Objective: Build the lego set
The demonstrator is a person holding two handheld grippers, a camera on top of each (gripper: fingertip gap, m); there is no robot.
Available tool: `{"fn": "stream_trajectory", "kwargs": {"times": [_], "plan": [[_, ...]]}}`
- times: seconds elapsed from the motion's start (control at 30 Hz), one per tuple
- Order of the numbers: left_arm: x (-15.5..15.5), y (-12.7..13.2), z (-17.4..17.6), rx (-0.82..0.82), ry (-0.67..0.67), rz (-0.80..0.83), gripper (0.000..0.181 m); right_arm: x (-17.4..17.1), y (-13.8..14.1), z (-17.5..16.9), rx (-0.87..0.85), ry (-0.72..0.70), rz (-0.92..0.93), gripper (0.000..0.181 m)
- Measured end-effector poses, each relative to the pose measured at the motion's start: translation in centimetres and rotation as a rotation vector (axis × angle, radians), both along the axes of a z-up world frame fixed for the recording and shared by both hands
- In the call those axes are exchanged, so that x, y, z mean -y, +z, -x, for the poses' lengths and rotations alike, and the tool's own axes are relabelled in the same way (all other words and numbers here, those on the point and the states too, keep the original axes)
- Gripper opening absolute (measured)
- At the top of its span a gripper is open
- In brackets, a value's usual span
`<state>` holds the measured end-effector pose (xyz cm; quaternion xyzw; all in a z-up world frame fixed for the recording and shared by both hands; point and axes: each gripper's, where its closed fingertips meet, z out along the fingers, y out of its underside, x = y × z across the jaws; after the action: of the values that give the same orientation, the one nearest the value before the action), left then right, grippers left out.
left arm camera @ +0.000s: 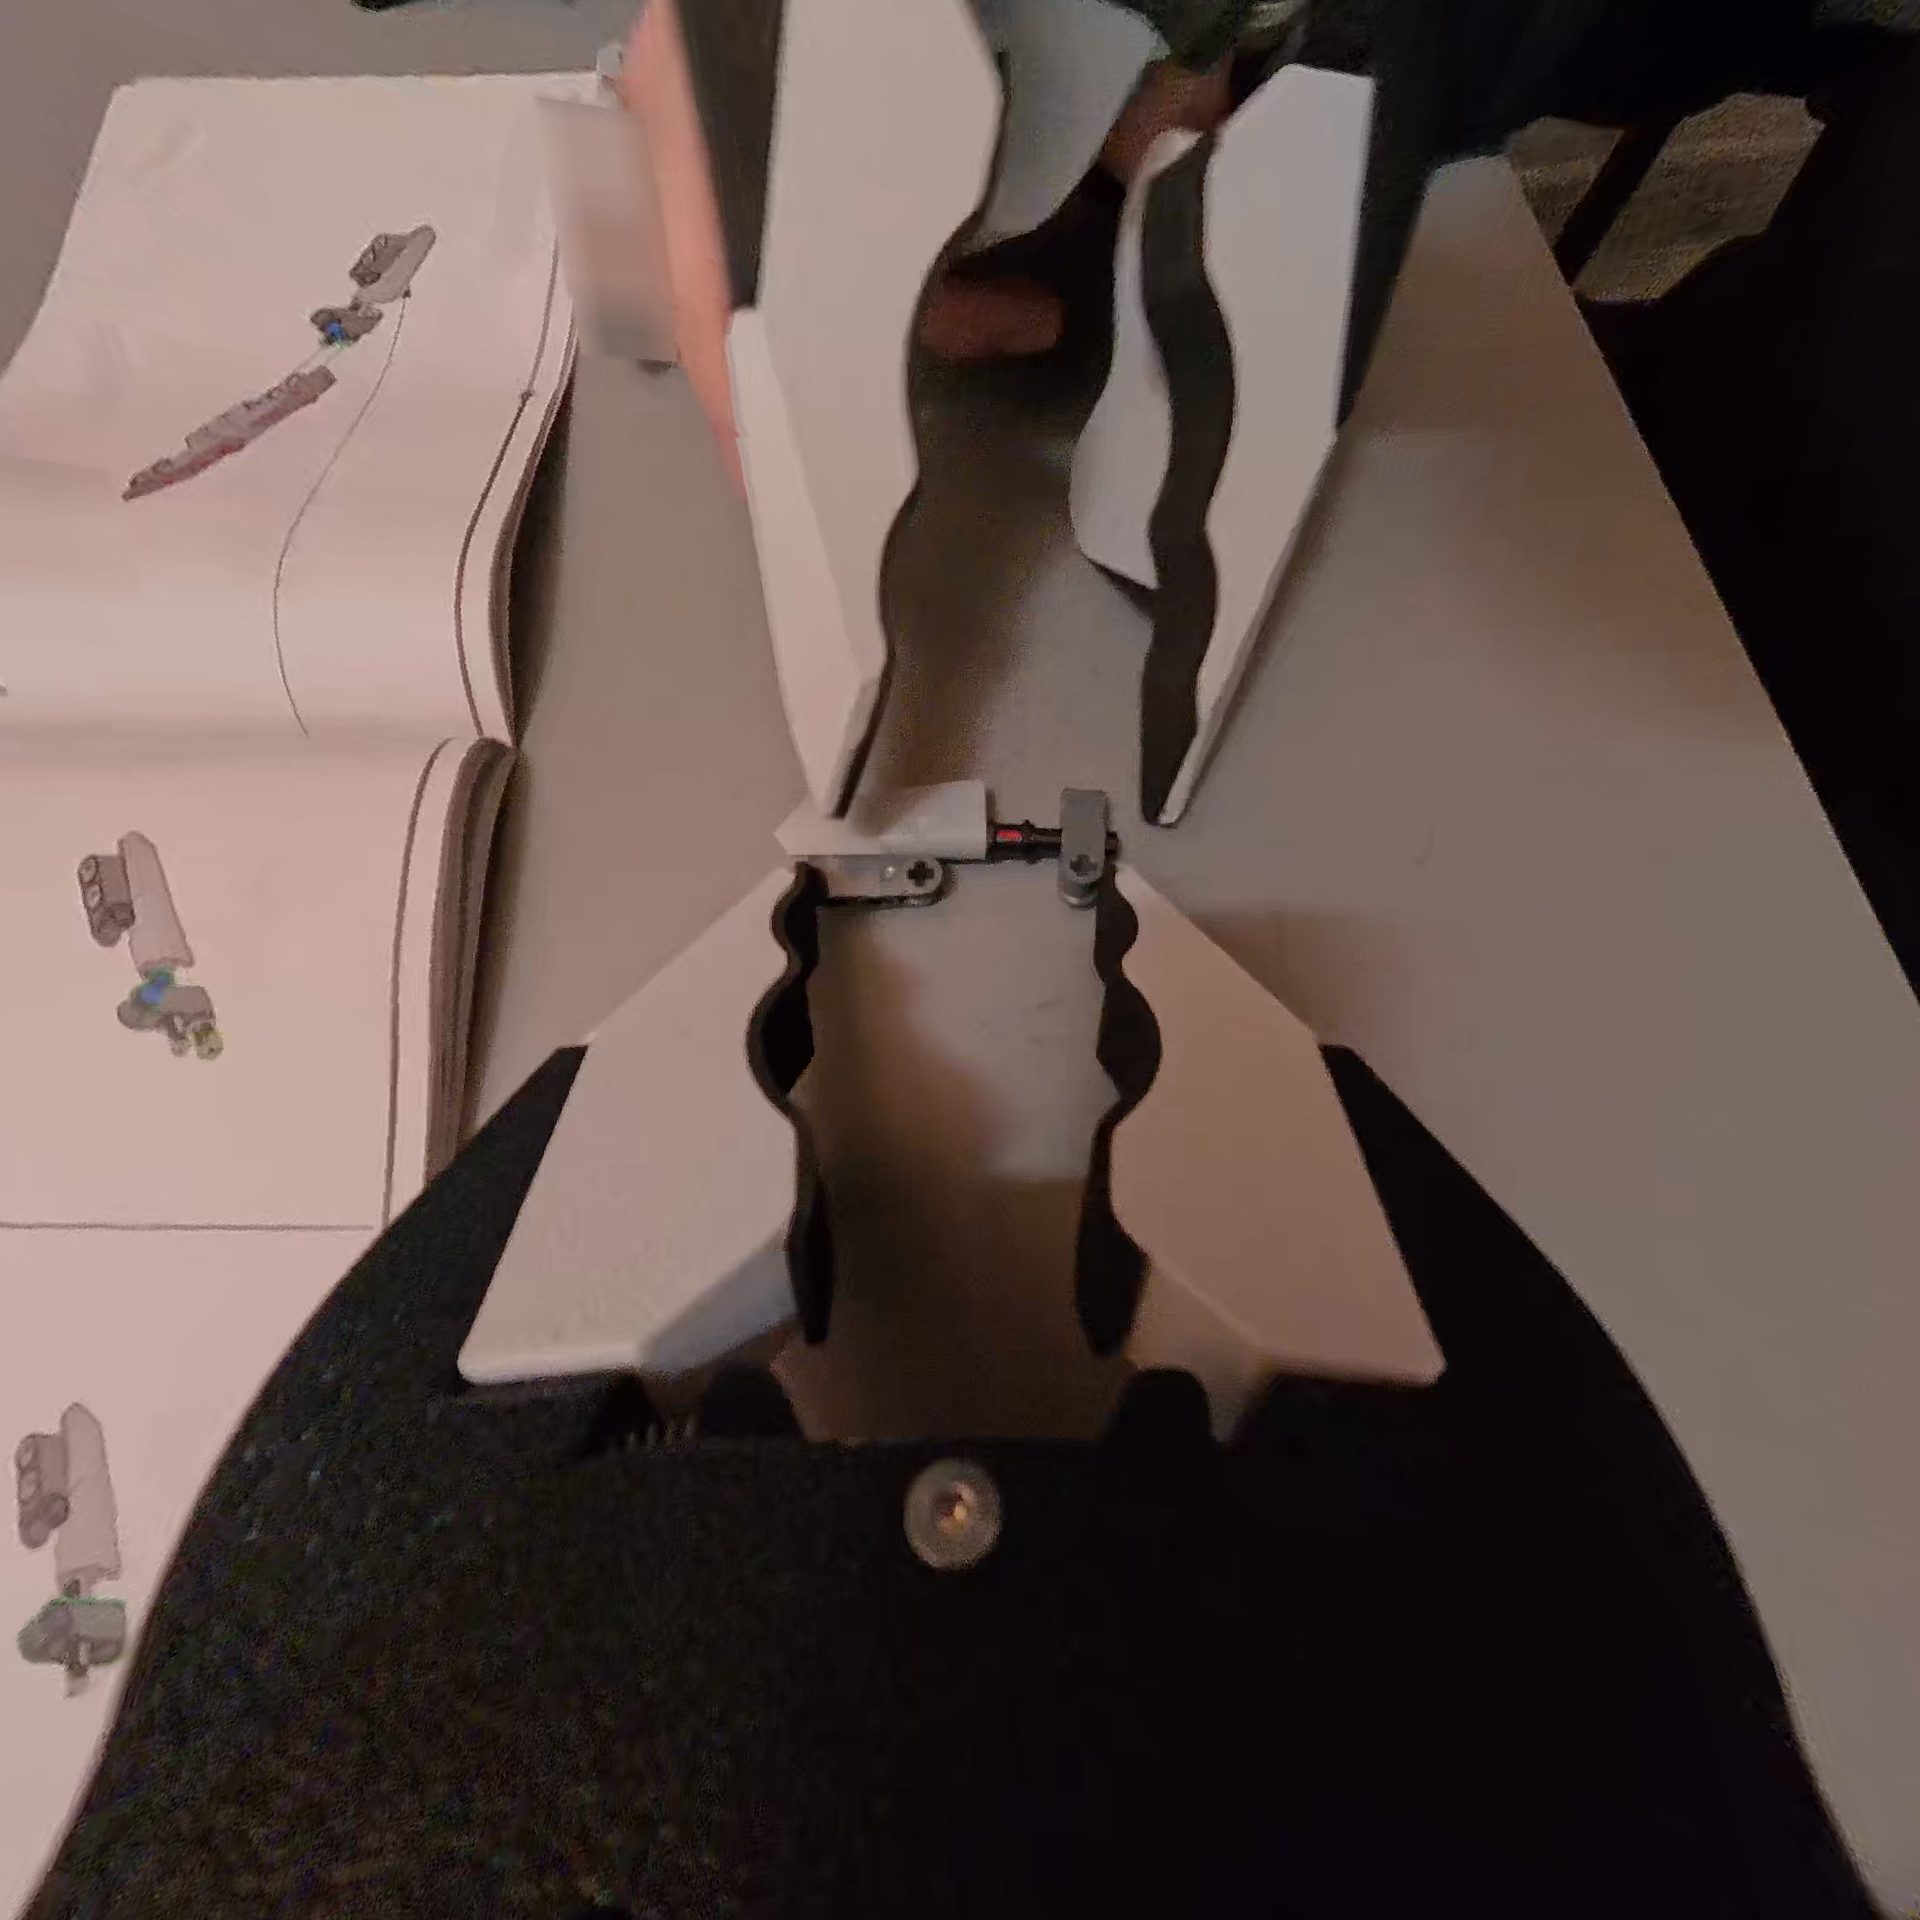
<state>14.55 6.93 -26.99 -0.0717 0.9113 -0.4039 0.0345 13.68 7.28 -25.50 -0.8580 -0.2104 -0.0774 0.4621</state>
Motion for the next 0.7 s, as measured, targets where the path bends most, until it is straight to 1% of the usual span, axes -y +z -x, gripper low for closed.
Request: {"fn": "stream_trajectory", "kwargs": {"times": [0.03, 0.1, 0.17, 0.2, 0.27, 0.3, 0.33, 0.37, 0.4, 0.43, 0.53, 0.6, 0.63, 0.67, 0.7], "plan": [[-0.1, 0.0, -0.2, -0.015, 0.020, 0.002, 0.051, 0.1, 0.1, 0.0, 0.007, -0.003, -0.005, 0.056], [-0.5, 0.1, -0.5, -0.035, 0.046, 0.011, 0.051, 0.3, 0.3, 0.2, 0.048, -0.002, -0.030, 0.057], [-0.8, 0.5, -0.6, -0.086, 0.077, 0.049, 0.051, 0.3, 0.6, 0.0, 0.152, -0.014, -0.065, 0.053], [-0.8, 1.0, -0.5, -0.140, 0.087, 0.093, 0.051, 0.2, 0.7, -0.3, 0.225, -0.029, -0.083, 0.051], [-0.5, 2.2, 0.4, -0.326, 0.094, 0.201, 0.051, -0.1, 1.0, -0.9, 0.347, -0.070, -0.116, 0.049], [-0.2, 3.1, 0.8, -0.421, 0.100, 0.267, 0.051, -0.3, 0.9, -0.9, 0.356, -0.080, -0.121, 0.044], [0.2, 4.2, 1.6, -0.518, 0.071, 0.339, 0.051, -0.6, 0.8, -0.7, 0.354, -0.081, -0.122, 0.041], [0.4, 5.0, 2.6, -0.618, 0.033, 0.382, 0.051, -0.8, 0.9, -0.4, 0.352, -0.066, -0.124, 0.034], [0.6, 5.3, 3.3, -0.695, 0.016, 0.389, 0.052, -1.0, 1.1, 0.0, 0.348, -0.057, -0.142, 0.024], [0.7, 5.2, 3.7, -0.733, 0.009, 0.388, 0.052, -1.1, 1.5, 0.1, 0.348, -0.064, -0.167, 0.011], [1.0, 5.7, 4.3, -0.761, 0.013, 0.440, 0.051, -0.7, 2.0, 0.7, 0.321, -0.035, -0.203, 0.010], [1.2, 6.6, 4.2, -0.776, 0.042, 0.514, 0.052, -0.7, 2.9, 0.7, 0.304, -0.064, -0.253, 0.012], [1.2, 7.0, 4.0, -0.780, 0.065, 0.554, 0.051, -0.8, 3.2, 0.7, 0.303, -0.075, -0.274, 0.017], [1.2, 7.3, 3.9, -0.791, 0.080, 0.586, 0.052, -0.9, 3.4, 0.7, 0.313, -0.085, -0.288, 0.016], [1.1, 7.4, 4.0, -0.809, 0.087, 0.607, 0.052, -1.0, 3.6, 0.6, 0.332, -0.091, -0.298, 0.011]]}}
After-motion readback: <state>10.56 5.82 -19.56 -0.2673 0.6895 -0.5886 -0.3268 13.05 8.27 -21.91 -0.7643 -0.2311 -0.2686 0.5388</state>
